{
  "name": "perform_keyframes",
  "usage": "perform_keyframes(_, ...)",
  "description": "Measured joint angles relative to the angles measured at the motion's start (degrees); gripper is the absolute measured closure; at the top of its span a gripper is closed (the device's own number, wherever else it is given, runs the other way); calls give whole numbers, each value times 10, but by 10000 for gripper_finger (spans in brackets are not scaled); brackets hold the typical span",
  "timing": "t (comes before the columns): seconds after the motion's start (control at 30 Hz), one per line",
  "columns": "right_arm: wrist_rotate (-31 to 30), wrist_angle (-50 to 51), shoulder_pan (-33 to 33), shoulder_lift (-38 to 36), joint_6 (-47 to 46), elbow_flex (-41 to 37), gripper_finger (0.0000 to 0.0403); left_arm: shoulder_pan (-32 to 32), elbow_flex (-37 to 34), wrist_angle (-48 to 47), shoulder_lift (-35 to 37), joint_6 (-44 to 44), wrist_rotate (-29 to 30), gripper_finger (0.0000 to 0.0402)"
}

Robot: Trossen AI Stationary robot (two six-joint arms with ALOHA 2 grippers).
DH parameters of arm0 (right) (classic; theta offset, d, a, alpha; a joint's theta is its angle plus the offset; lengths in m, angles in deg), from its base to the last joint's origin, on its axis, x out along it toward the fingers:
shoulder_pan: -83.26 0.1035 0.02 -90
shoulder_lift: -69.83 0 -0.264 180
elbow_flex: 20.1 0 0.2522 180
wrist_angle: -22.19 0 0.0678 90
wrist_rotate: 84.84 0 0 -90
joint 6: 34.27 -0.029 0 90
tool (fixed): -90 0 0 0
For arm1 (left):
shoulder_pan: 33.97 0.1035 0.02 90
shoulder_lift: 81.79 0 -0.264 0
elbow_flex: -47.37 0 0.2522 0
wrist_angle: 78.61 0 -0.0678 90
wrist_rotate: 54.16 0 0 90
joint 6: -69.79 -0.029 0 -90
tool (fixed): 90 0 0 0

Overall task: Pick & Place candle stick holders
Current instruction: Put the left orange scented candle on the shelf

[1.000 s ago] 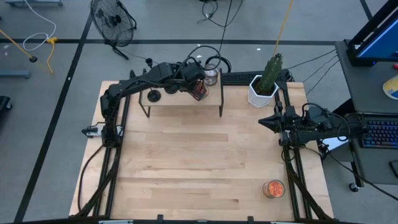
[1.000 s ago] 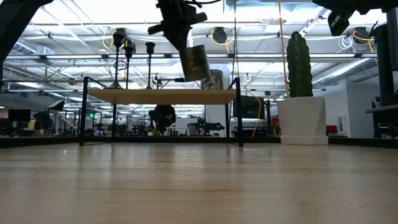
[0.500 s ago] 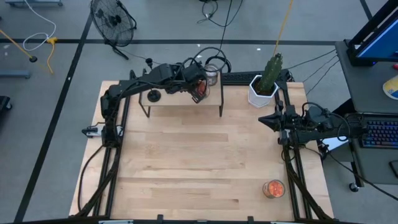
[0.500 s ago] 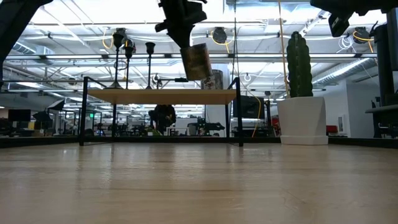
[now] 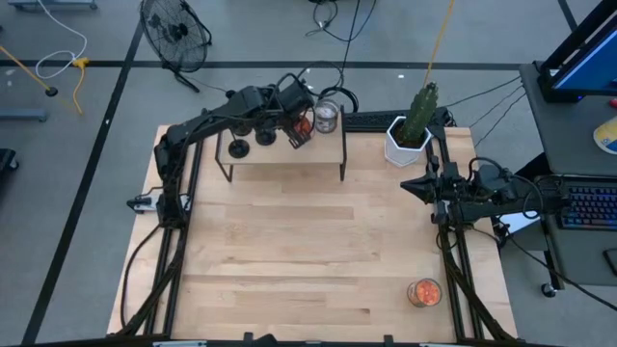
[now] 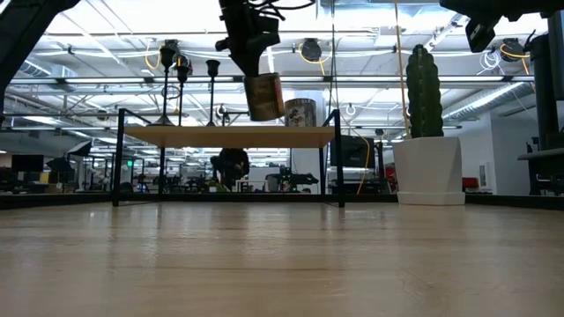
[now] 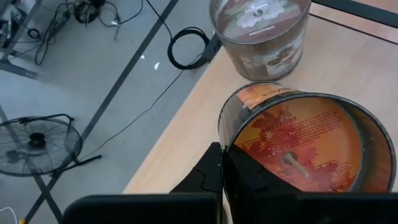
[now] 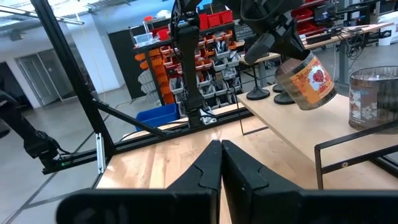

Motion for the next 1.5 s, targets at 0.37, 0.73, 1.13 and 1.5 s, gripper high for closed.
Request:
perform_keyframes(0.37,-2,0,0,0,0,0,399,19,0,0,-9,-16,-11,401)
perform_keyframes(0.73,-2,0,0,0,-5,0,399,49,-1,8,-30,-21,-15,401)
perform_keyframes(1.13,-2,0,0,0,0,0,399,66,-1,27,-30,-19,-43,401)
perform_keyframes(1.5,-19,0,0,0,0,0,399,72,-1,24,-30,-19,-56,400)
